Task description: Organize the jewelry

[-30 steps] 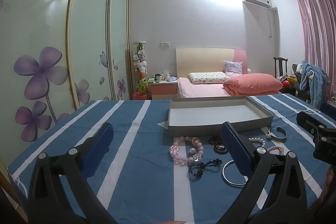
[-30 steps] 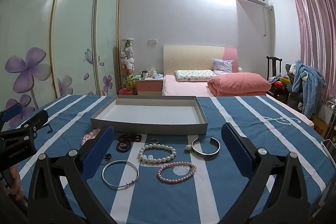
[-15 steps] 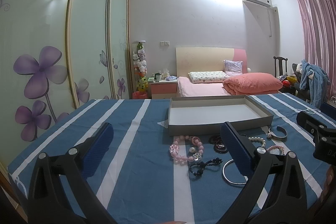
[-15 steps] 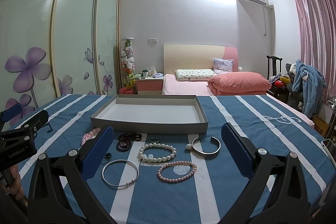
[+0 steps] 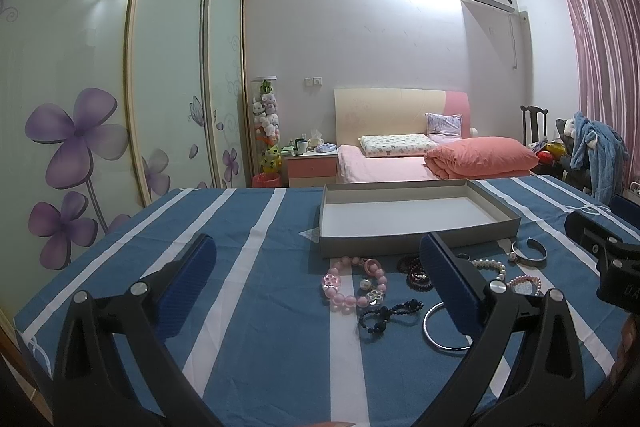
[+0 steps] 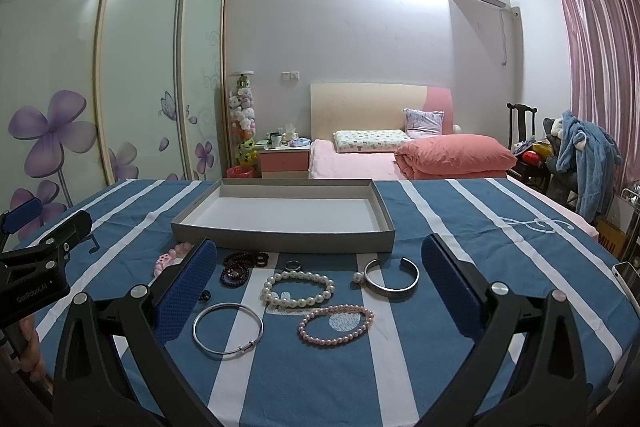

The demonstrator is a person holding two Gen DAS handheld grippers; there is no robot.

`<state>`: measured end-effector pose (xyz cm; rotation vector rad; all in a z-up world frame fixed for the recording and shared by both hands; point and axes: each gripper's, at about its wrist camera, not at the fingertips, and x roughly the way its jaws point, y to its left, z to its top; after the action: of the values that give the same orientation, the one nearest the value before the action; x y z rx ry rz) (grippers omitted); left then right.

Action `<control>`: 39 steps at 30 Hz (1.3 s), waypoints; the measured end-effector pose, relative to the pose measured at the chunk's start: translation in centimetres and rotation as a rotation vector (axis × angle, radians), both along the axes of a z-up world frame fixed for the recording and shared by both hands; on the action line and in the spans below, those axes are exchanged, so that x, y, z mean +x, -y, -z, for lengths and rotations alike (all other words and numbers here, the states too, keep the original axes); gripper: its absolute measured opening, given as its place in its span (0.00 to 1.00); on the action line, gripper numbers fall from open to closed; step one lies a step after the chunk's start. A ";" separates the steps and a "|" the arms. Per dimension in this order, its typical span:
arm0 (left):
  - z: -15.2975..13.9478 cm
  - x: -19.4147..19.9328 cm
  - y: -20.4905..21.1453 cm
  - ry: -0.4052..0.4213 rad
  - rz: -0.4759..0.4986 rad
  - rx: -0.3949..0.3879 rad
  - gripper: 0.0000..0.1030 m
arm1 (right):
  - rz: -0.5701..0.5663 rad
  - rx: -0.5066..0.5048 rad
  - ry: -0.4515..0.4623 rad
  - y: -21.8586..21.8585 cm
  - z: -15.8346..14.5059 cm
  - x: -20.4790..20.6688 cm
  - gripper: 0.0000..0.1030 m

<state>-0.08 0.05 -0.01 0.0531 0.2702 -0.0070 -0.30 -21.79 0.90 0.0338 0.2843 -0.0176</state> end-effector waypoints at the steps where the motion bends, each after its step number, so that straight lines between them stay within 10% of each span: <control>1: 0.0 0.1 0.1 -0.002 -0.001 -0.001 0.96 | 0.000 0.000 0.000 0.0 0.0 -0.1 0.98; 39: 0.0 0.1 0.1 -0.007 -0.001 0.002 0.96 | -0.001 0.003 -0.009 0.3 0.4 0.2 0.98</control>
<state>0.03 0.00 -0.01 0.0546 0.2770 -0.0057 -0.12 -22.11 0.51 0.0370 0.2931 -0.0166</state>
